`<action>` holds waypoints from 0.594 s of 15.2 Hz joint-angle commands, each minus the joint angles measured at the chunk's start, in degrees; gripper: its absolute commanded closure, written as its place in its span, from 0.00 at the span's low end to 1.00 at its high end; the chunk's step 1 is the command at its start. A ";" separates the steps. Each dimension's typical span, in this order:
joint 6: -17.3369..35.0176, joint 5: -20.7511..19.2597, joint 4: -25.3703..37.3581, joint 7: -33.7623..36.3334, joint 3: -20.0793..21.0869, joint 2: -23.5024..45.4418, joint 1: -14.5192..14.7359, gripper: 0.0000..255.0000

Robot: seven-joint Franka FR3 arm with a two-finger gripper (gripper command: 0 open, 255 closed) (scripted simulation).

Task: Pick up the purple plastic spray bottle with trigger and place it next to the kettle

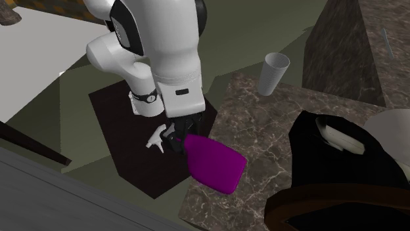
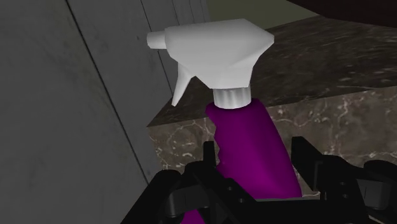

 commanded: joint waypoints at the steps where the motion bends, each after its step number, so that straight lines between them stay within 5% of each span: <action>1: -1.78 0.20 1.25 -0.11 0.08 -0.51 0.14 1.00; 9: -8.58 0.76 6.32 -0.90 0.06 -2.26 0.40 1.00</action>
